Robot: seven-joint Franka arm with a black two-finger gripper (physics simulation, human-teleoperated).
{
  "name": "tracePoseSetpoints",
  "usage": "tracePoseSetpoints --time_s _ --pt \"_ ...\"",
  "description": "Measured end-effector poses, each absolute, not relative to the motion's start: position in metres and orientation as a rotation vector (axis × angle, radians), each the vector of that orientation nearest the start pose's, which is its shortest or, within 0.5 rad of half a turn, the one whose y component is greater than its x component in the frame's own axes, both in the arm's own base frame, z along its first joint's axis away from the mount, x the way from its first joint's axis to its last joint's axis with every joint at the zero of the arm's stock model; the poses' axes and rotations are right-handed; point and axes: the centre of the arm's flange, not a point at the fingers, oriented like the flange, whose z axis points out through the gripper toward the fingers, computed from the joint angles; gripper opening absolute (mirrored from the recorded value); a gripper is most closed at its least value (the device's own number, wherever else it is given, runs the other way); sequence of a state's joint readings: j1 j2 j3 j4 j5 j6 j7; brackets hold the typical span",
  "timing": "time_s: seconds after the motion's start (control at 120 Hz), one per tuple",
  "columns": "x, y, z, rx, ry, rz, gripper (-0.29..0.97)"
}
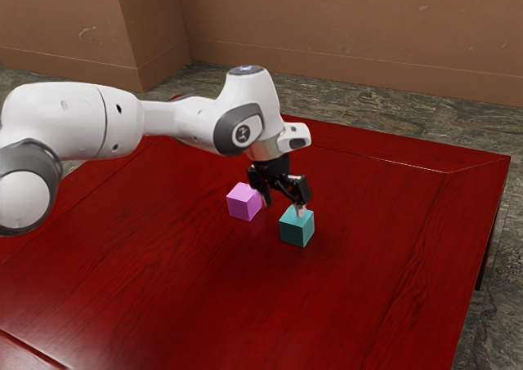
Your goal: Pick up the blue block with one arm, and put the blue block on the pink block with one arm
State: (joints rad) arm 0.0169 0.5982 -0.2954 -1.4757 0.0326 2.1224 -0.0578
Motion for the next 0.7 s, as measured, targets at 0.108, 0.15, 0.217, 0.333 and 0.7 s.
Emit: tracePoseSetpoints --time_s 0.108,0.15,0.217,0.333,0.7 --pt "0.708 -0.157 0.347 -3.265 0.303 -0.097 0.68" --pt "0.711 -0.157 0.341 -3.264 0.305 -0.088 0.68" --pt "0.715 -0.156 0.332 -3.264 0.304 -0.076 0.68" --pt "0.717 -0.155 0.324 -3.263 0.305 -0.060 0.68" --pt "0.727 -0.156 0.311 -3.274 0.303 -0.056 0.68"
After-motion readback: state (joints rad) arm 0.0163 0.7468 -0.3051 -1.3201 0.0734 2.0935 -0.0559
